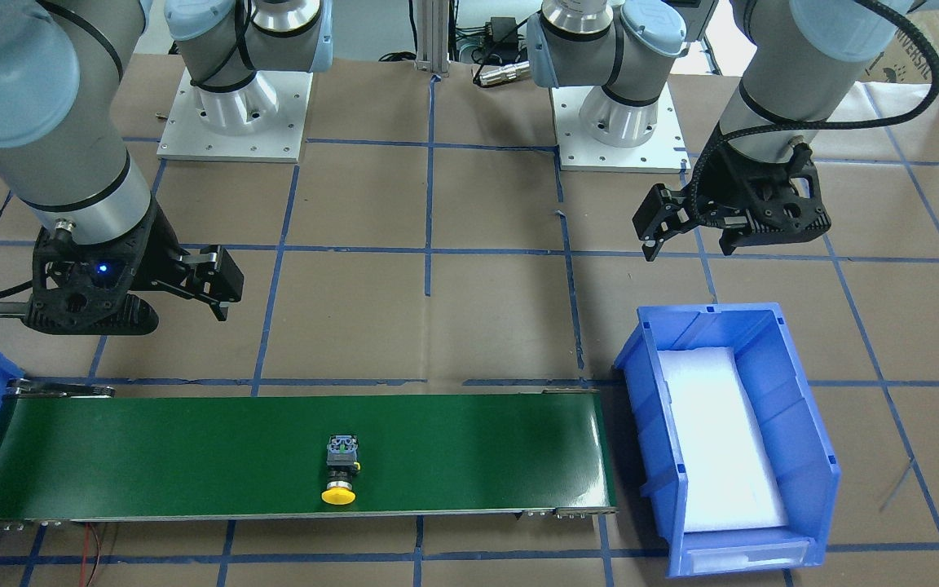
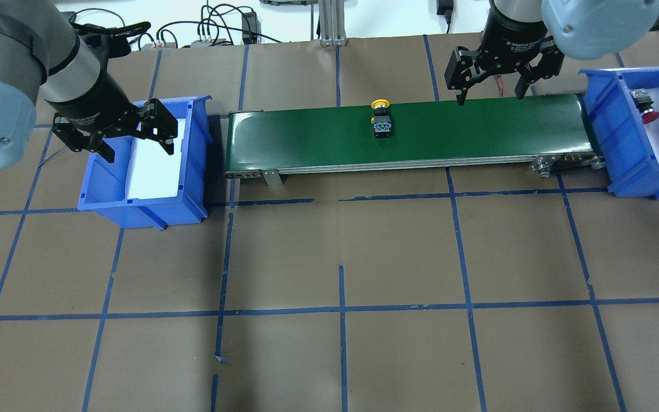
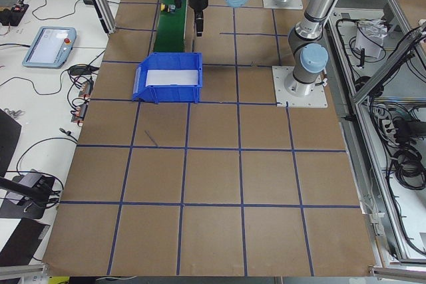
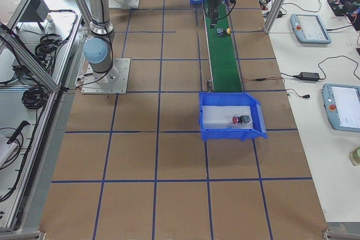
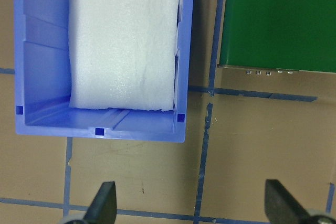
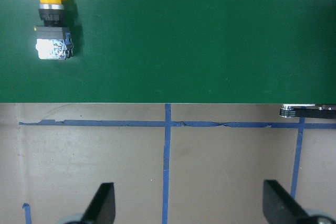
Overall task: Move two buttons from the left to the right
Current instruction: 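Follow the yellow-capped button along the belt with the right gripper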
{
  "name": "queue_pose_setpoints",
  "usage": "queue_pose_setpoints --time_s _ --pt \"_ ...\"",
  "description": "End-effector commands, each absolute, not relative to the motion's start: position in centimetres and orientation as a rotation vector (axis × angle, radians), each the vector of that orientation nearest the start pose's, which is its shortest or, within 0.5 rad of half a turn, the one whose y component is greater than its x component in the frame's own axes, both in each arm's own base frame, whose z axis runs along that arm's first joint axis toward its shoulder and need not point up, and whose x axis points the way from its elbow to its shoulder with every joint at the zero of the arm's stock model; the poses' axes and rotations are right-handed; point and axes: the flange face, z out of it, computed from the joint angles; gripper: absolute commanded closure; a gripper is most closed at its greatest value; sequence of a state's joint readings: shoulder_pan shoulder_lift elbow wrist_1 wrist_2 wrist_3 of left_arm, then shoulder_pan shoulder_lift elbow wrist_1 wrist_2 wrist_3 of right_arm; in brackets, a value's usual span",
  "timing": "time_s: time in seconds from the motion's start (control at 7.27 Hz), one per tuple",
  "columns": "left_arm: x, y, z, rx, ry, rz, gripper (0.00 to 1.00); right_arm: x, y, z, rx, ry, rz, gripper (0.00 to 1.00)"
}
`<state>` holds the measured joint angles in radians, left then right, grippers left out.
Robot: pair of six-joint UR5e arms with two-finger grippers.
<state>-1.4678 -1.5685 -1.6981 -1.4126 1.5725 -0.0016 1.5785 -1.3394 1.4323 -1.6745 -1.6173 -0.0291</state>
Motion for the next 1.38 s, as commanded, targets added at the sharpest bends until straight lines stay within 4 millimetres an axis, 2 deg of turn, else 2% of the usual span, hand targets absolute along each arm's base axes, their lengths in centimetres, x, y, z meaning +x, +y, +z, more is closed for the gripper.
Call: queue_pose_setpoints --time_s 0.0,0.55,0.83,1.24 --pt "-8.2 -50.2 44.3 -0.164 3.131 -0.052 0.00 13.3 -59.0 43.9 -0.058 3.189 -0.026 0.00" --pt "-8.2 -50.1 44.3 -0.103 3.130 -0.050 0.00 13.3 -59.4 42.3 -0.059 3.188 0.018 0.00" --pt "-8.2 -50.1 44.3 -0.103 3.129 -0.052 0.00 13.4 -59.8 42.4 -0.058 3.186 -0.021 0.00" --pt "-8.1 -50.1 44.4 -0.106 3.128 -0.054 0.00 13.7 -61.8 40.4 -0.059 3.181 -0.094 0.00"
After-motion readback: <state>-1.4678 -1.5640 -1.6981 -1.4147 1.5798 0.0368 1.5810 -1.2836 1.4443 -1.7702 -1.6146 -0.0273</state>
